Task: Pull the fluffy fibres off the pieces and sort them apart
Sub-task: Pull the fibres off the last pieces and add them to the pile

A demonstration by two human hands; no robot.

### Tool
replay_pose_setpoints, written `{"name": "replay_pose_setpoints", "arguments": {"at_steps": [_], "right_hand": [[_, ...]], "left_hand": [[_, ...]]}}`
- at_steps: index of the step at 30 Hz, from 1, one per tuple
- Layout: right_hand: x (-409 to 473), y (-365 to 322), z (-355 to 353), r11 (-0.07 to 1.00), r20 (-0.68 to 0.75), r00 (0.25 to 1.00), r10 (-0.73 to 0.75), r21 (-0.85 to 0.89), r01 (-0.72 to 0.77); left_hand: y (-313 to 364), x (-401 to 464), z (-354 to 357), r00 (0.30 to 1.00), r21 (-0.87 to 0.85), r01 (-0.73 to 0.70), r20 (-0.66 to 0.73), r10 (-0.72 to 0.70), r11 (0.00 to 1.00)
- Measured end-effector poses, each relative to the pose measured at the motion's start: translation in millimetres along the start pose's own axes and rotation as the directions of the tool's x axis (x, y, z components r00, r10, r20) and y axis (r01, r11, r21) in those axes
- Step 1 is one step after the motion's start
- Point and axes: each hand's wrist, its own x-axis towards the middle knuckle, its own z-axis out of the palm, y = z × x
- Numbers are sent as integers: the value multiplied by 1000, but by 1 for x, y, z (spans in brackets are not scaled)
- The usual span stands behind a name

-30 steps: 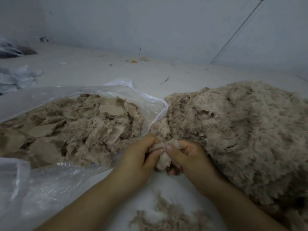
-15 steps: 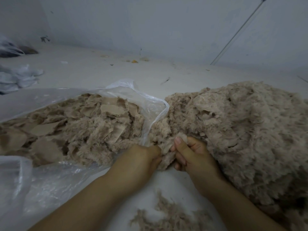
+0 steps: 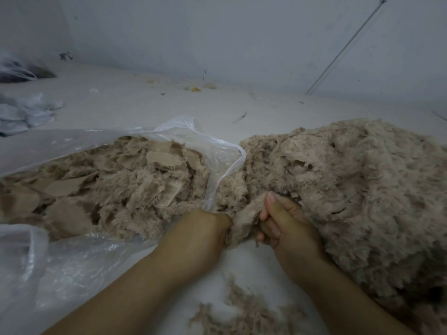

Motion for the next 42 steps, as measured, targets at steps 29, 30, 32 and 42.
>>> {"name": "replay_pose_setpoints", "arguments": {"at_steps": [29, 30, 32, 42], "right_hand": [[5, 3, 0, 998, -17, 998, 66, -12, -67], [6, 5, -3, 998, 15, 998, 66, -17, -66], [5, 7, -3, 985, 122, 992, 28, -171, -7], [4, 5, -3, 965, 404, 909, 100, -263, 11]], "left_hand": [[5, 1, -13, 890, -886, 100, -123, -438, 452], [5, 1, -14, 885, -911, 108, -95, -456, 399], [10, 0, -16, 906, -940, 106, -44, -421, 325], [31, 2, -9, 968, -946, 79, -2, -250, 313]]}}
